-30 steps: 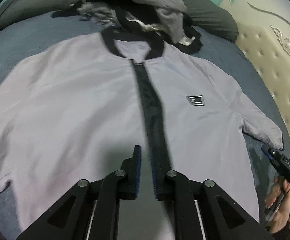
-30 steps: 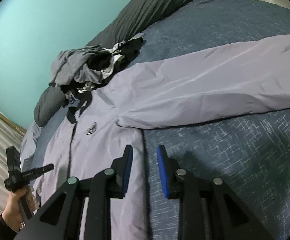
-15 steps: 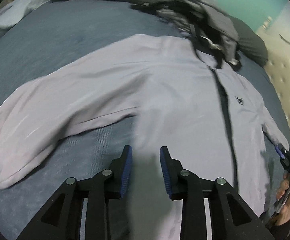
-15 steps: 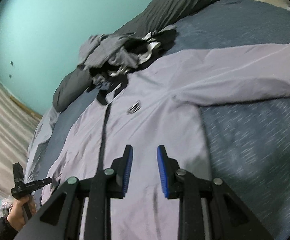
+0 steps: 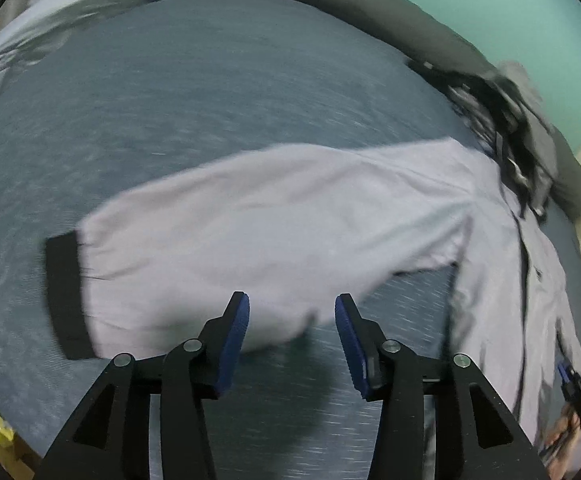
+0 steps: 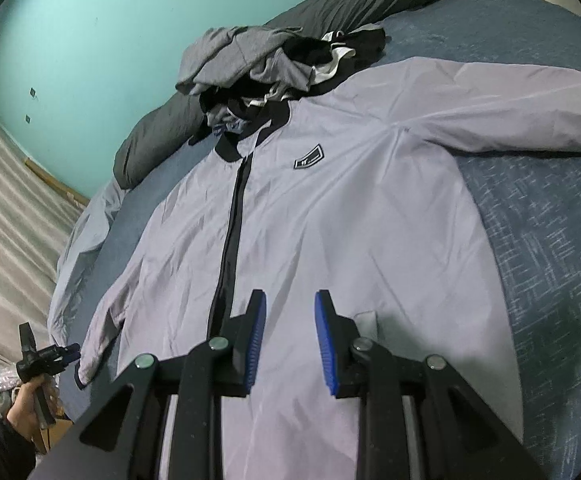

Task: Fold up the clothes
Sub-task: 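Grasp the black sleeve cuff with the left tool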

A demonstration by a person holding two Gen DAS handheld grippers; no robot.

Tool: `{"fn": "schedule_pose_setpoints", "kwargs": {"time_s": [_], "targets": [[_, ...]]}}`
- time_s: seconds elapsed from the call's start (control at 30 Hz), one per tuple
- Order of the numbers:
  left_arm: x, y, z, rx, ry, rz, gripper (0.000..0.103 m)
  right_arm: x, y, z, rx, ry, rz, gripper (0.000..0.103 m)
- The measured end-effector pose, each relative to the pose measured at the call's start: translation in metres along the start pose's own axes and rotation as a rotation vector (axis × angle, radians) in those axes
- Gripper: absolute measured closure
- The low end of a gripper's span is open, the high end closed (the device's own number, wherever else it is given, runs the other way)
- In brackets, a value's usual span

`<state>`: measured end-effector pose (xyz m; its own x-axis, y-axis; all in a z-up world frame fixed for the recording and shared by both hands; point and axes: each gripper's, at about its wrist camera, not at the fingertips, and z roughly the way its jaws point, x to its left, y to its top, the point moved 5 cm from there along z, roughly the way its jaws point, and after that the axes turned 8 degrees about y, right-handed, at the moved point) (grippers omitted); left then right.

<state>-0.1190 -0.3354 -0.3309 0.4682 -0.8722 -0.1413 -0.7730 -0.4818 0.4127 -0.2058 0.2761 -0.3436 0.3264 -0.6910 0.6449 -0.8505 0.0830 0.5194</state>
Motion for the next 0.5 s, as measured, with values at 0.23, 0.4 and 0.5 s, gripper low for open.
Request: {"fn": "schedule_pose_setpoints", "kwargs": {"time_s": [0.23,0.4,0.5], "targets": [[0.066,0.001,-0.002,-0.032,0.086,-0.109,0.053,-0.003,-0.005,0.007,0.018,0.006,0.0,0.078],[0.1,0.001,-0.002,-0.055,0.14,-0.181,0.052,-0.005,-0.003,0.006,0.013,0.003,0.005,0.078],[0.115,0.001,-0.001,-0.064,0.157,-0.21,0.052,-0.004,-0.004,0.007,0.017,0.001,0.002,0.078]]}}
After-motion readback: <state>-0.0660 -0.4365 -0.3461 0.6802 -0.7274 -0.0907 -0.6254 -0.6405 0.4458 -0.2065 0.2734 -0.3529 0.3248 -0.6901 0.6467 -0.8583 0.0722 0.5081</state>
